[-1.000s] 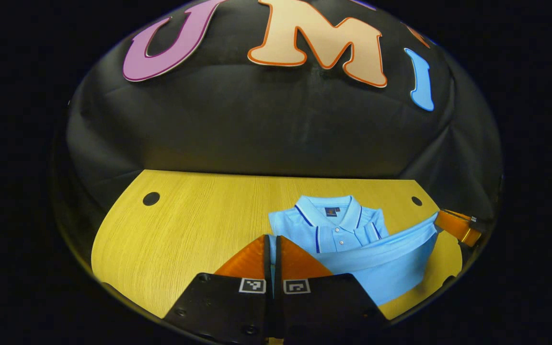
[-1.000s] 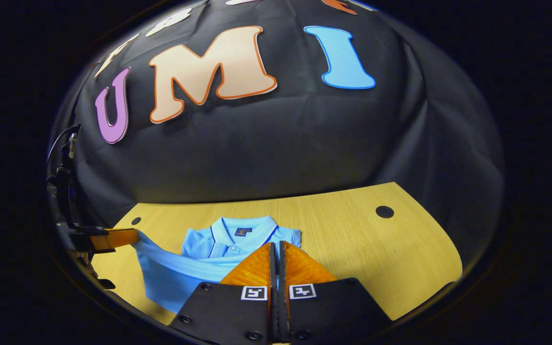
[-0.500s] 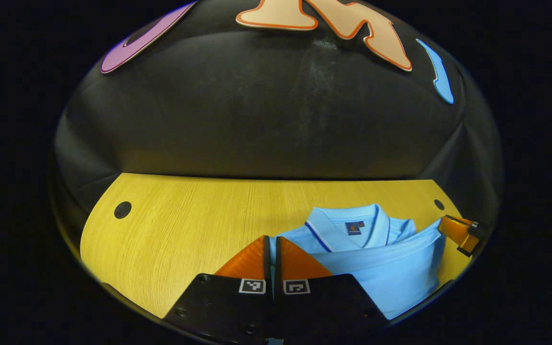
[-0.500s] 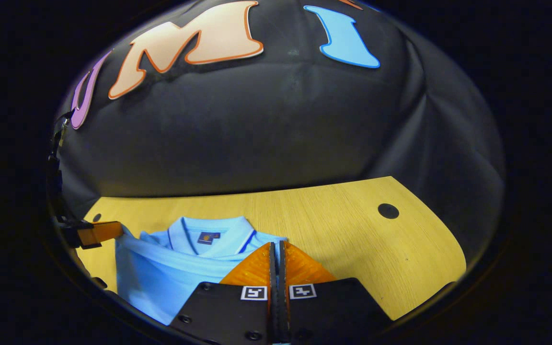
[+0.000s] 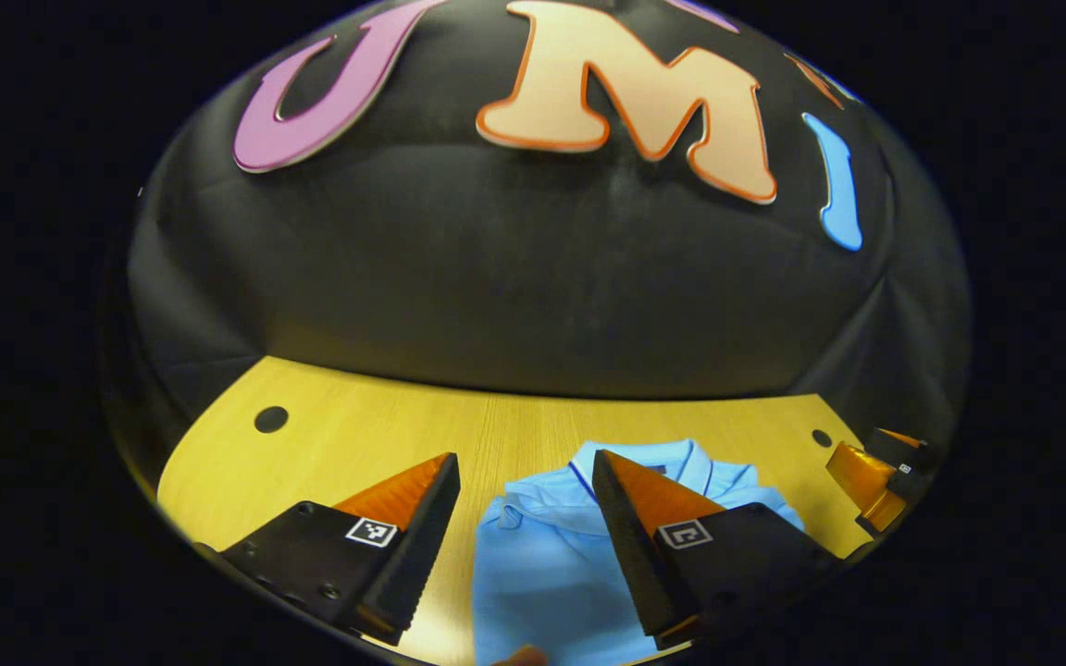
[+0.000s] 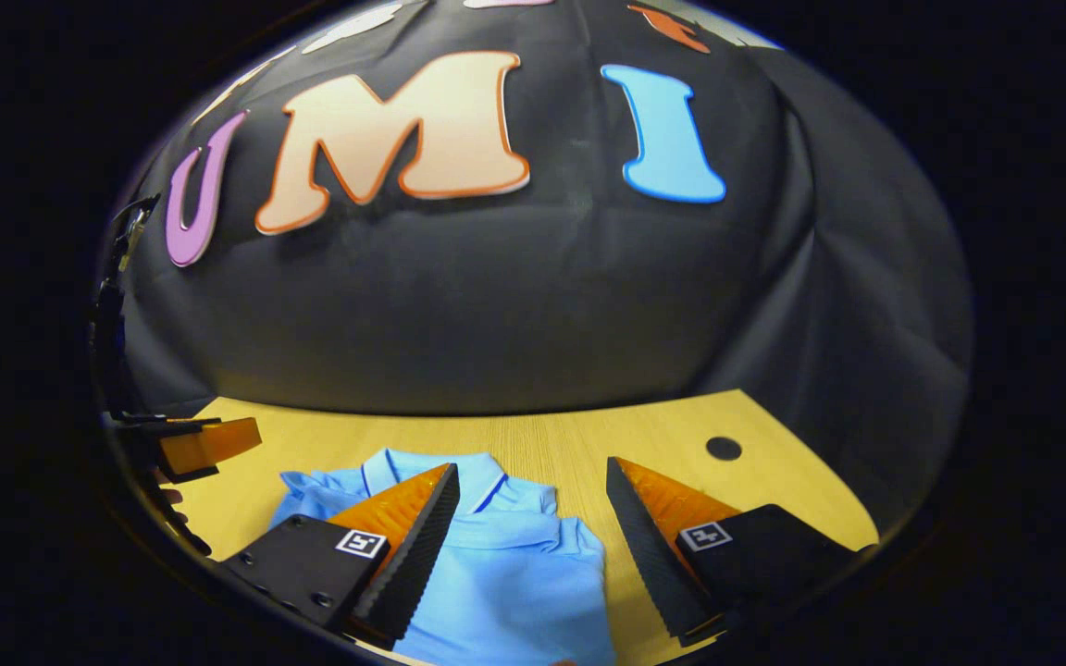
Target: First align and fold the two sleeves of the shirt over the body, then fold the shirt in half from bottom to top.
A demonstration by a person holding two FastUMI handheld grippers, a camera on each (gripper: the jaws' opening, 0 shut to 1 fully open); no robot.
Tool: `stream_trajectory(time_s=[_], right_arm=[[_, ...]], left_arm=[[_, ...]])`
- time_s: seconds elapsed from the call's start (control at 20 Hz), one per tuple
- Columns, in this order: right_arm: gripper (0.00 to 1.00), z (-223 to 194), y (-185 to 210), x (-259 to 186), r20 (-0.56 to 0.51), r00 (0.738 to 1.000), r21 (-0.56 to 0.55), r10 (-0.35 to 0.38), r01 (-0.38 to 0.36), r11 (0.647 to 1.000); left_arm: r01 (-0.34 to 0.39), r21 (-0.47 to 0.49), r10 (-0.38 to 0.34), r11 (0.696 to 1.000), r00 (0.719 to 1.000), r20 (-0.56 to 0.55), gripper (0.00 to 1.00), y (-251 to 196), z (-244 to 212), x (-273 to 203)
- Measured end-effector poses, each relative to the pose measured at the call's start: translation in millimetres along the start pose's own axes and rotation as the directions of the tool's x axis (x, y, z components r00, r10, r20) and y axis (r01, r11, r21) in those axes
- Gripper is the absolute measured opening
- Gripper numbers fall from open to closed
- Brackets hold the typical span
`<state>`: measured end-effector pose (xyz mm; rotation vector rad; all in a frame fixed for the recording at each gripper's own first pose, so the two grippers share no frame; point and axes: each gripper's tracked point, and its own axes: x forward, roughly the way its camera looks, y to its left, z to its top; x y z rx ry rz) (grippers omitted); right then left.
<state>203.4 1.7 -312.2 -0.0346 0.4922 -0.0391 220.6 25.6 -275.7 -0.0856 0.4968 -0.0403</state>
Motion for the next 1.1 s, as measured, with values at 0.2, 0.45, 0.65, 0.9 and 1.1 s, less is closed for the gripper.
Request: stream_trajectory(time_s=[0.2,0.45,0.65,0.9,1.1], right_arm=[[0.98,46,0,-74,0.116,0.991,-0.036,0.062,-0.058,0.998],[0.98,86,2,-167,0.219,0.967,-0.044,0.128,-0.121,0.992],[0.98,108,-6,-228,0.297,0.944,-0.051,0.146,-0.137,0.989],[0.98,110,-7,-270,0.344,0.926,-0.03,0.159,-0.158,0.987],[0.98,106,-9,-277,0.339,0.928,-0.011,0.154,-0.16,0.987]], left_arm=[[-0.023,0.035,0.018,0.999,0.99,0.139,0.95,-11,44,-77],[-0.03,0.056,0.016,0.998,0.97,0.241,0.95,-28,77,-170],[-0.05,0.096,0.015,0.994,0.944,0.33,0.93,-40,95,-235],[-0.062,0.081,0.026,0.995,0.923,0.383,0.94,-46,96,-284],[-0.082,0.097,0.039,0.992,0.922,0.385,0.94,-45,92,-298]])
